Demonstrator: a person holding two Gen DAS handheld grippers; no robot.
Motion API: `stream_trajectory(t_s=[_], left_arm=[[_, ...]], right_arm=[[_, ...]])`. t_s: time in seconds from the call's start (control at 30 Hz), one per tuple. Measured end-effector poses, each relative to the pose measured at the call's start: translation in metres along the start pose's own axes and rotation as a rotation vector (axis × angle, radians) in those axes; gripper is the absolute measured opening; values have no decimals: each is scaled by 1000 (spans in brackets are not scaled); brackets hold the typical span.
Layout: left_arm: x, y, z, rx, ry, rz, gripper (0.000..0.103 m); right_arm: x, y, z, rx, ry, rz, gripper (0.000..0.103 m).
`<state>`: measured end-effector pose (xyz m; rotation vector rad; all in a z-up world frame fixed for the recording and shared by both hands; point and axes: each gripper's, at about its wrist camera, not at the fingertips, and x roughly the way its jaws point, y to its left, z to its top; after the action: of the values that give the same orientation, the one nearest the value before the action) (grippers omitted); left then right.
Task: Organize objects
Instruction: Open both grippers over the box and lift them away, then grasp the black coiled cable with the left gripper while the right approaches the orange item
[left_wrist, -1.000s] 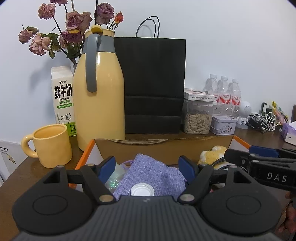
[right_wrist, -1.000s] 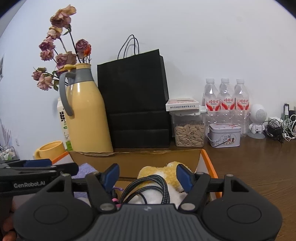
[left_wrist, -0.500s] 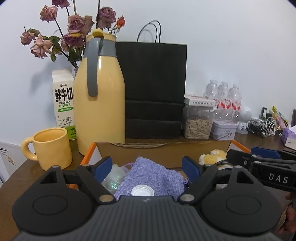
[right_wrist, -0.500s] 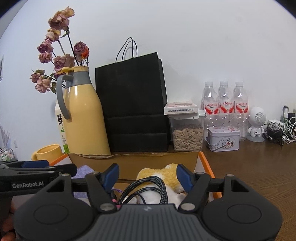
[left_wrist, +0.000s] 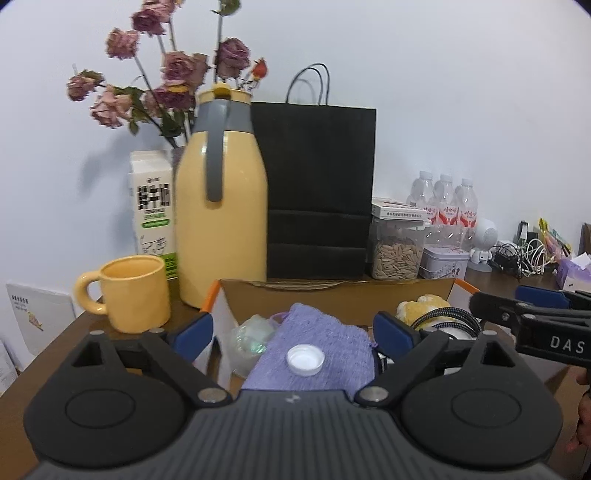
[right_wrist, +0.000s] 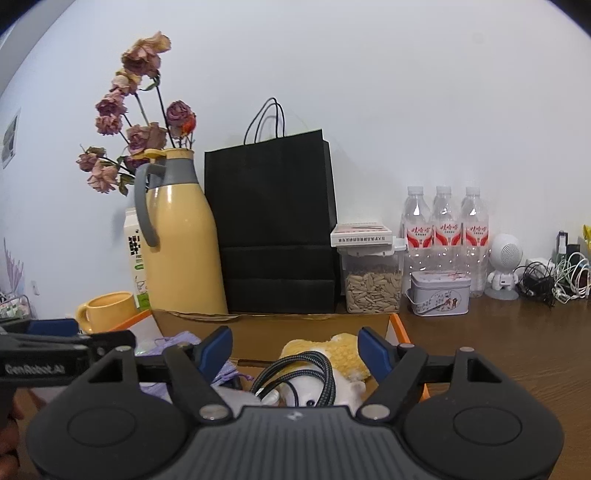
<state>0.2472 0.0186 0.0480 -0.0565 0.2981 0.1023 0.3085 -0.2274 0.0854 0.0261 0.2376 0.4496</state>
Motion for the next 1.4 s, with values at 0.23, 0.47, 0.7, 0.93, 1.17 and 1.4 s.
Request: stream_trajectory(t_s=[0.23,0.47,0.7,0.93,1.17,1.4], left_arm=[[-37,11,-16,-8,13,-1,98],[-66,11,-38,13,62,-47,99],[-63,-6,-60,78,201,-119,98],[-55,-17,-68,112,247,-137,79],[-45,-22,-67,79,263,-180,31],[-50,-20,-65,67,232,-204,8]], right_arm=[[-38,14,-11,-52,-11,15,79],[-76,26,-29,-82,18,42,81],[-94,36,-47,-104,93,38,82],[-99,33,-51,-85,114,6,82],[-96,33,-52,-90,126,5,82],[-95,32,-52,-88,129,0,82]])
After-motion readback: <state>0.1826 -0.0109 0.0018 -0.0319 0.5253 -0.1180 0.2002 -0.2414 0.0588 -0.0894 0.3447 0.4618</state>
